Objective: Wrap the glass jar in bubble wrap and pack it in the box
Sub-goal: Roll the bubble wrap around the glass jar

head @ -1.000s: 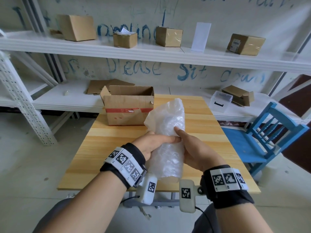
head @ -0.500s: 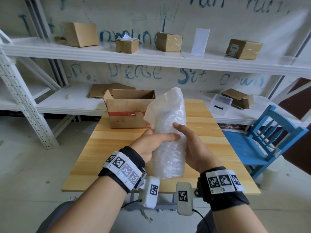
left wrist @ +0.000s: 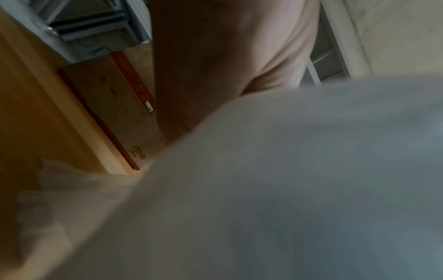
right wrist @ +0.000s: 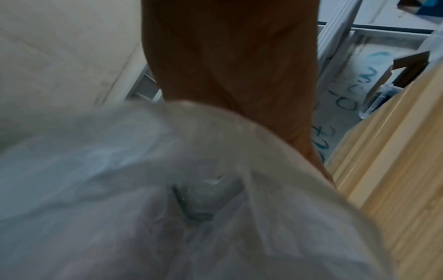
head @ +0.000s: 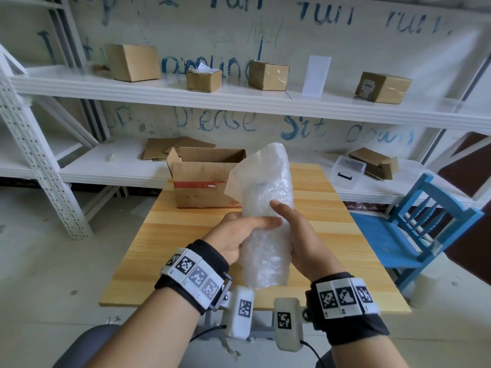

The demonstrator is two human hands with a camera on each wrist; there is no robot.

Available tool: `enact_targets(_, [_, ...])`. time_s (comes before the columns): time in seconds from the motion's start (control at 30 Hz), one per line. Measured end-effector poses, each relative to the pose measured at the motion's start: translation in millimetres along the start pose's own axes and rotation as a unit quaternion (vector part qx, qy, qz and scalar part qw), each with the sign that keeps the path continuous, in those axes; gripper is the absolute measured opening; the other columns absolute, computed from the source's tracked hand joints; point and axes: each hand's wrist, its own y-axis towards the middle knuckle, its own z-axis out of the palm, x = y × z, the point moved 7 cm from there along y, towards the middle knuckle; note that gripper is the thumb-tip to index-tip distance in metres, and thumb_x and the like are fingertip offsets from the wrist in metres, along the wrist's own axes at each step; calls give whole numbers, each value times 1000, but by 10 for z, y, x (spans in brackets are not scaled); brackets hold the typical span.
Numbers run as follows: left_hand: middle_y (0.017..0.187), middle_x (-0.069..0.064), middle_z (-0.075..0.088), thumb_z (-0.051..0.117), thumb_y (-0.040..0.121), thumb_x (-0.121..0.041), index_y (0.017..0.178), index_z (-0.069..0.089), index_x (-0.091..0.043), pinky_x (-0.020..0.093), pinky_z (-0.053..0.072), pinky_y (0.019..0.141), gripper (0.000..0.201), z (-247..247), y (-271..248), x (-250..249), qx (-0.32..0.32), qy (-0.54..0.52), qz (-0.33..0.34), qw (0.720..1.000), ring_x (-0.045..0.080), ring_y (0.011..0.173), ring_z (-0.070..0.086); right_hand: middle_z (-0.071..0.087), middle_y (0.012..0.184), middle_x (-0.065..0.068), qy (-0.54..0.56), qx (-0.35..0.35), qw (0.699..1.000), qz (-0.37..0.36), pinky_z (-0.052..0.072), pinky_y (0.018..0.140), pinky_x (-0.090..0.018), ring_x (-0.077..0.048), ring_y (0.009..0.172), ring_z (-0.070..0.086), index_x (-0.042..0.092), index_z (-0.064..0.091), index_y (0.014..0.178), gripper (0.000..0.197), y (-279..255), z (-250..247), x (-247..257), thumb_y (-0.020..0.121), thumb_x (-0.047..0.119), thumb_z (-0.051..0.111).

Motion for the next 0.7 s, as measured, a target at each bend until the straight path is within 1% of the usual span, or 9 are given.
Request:
enact_targets(0.1, [102, 14, 80, 91, 71, -18, 114, 73, -6, 51, 60, 90, 49, -6, -14, 19, 6, -1, -4, 1000, 32, 95, 78, 73, 120, -21, 6, 3, 1000, 8, 52, 103, -55, -39, 112, 70, 7, 67, 127, 44, 2, 6, -5, 100, 39, 53])
enact_targets(0.17, [103, 15, 80, 90, 72, -18, 115, 72, -5, 51, 60, 89, 49, -9, -18, 21, 9, -9, -5, 1000, 33, 95, 77, 73, 121, -22, 14, 6, 1000, 13, 52, 102, -53, -38, 113, 70, 6, 67, 127, 45, 4, 2, -12, 100, 39, 53])
enact_targets(0.2, [103, 15, 80, 89, 73, -18, 115, 72, -4, 48, 62, 86, 47, -4, -23, 21, 12, -14, -8, 1000, 32, 94, 78, 72, 121, -23, 16, 7, 1000, 14, 52, 102, -53, -39, 113, 70, 5, 67, 127, 45, 6, -2, -20, 100, 39, 53])
enact_targets(0.27, [101, 16, 80, 86, 77, -16, 112, 73, -2, 40, 64, 73, 39, 21, -25, 24, 19, -24, -17, 999, 31, 89, 79, 70, 123, -26, 16, 2, 1000, 12, 51, 103, -56, -41, 114, 69, 4, 65, 128, 46, 13, -12, -38, 99, 38, 54])
enact_targets(0.33, [101, 18, 79, 85, 79, -16, 109, 73, -1, 37, 63, 67, 35, 56, -28, 29, 25, -32, -27, 999, 31, 87, 79, 70, 122, -27, 14, -10, 1000, 6, 48, 105, -60, -42, 114, 69, 3, 64, 129, 48, 20, -44, -58, 98, 39, 54])
enact_targets(0.43, [105, 19, 78, 84, 80, -16, 112, 73, 0, 39, 63, 73, 37, 89, 1, 35, 32, -24, -38, 998, 32, 92, 78, 71, 122, -25, 21, -25, 999, 10, 48, 105, -60, -41, 114, 69, 4, 63, 130, 50, 14, -103, -82, 101, 41, 48])
enact_targets(0.5, [109, 19, 78, 85, 79, -17, 115, 73, 0, 42, 62, 82, 42, 112, 25, 50, 40, -21, -44, 998, 34, 99, 76, 72, 122, -23, 51, -29, 998, 27, 50, 104, -55, -38, 115, 69, 4, 62, 131, 51, -5, -134, -97, 104, 41, 40])
enact_targets(0.57, [110, 19, 77, 85, 78, -16, 116, 72, 0, 44, 61, 87, 43, 142, 47, 71, 40, -28, -45, 998, 35, 101, 75, 72, 122, -23, 81, -28, 996, 39, 52, 100, -50, -37, 115, 70, 3, 62, 132, 52, -22, -175, -97, 106, 40, 36])
enact_targets(0.7, [109, 18, 78, 86, 77, -16, 116, 73, -1, 44, 61, 88, 44, 255, 66, 99, 45, -35, -39, 998, 34, 102, 75, 71, 123, -24, 104, -24, 993, 47, 53, 96, -47, -37, 114, 70, 2, 62, 132, 51, -92, -273, -87, 105, 39, 40])
